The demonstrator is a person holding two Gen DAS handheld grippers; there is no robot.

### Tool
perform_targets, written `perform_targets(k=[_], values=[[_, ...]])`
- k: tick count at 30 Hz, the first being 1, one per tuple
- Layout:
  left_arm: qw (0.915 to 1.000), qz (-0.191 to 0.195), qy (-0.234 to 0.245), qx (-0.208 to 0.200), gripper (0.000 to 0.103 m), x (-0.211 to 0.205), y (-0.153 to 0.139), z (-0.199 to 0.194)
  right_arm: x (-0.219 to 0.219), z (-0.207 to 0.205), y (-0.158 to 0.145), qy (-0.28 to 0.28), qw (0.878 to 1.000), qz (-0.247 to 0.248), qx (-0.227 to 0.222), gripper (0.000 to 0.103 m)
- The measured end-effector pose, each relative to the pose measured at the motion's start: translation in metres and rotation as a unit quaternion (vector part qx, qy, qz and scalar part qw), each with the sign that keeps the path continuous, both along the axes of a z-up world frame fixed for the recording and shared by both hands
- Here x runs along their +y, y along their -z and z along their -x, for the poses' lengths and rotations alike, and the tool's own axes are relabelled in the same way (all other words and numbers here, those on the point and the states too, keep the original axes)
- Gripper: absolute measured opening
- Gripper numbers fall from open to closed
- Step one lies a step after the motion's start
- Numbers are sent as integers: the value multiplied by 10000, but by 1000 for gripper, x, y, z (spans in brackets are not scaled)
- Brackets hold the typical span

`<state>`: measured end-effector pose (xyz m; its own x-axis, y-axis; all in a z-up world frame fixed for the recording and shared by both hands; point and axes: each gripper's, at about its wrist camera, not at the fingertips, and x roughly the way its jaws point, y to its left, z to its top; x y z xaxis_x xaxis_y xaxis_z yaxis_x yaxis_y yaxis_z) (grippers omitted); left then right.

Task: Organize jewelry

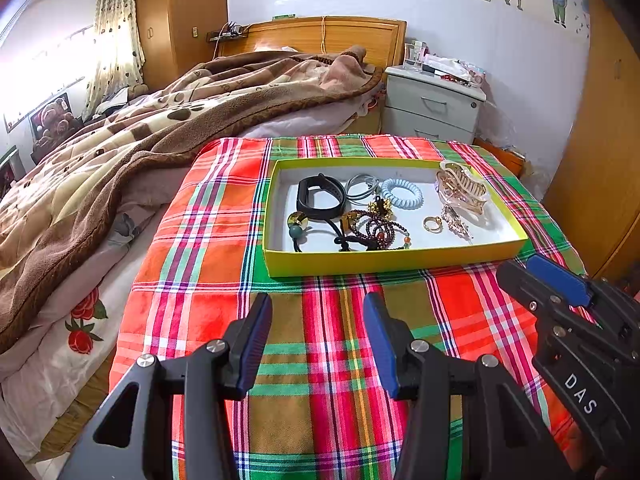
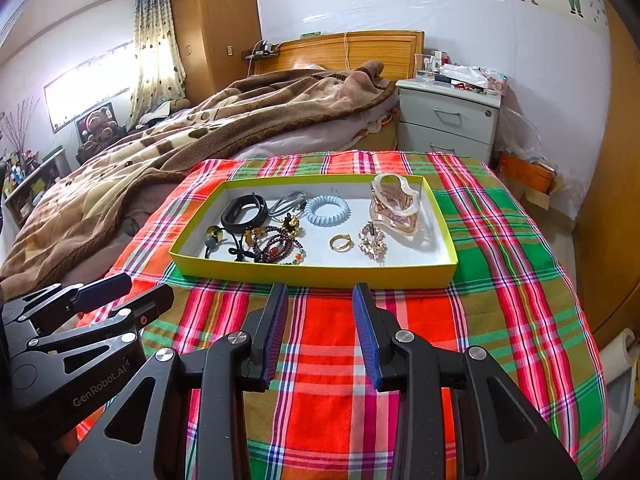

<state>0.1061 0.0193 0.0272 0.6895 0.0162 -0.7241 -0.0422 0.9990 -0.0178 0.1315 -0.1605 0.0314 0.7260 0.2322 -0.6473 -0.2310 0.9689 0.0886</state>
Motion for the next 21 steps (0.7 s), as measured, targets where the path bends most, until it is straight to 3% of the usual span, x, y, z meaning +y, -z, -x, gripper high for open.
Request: perform_targets(k=[21], values=[[10000, 18, -4, 33, 49, 0, 1, 1, -1, 1, 0, 18, 10000, -3, 2, 35]])
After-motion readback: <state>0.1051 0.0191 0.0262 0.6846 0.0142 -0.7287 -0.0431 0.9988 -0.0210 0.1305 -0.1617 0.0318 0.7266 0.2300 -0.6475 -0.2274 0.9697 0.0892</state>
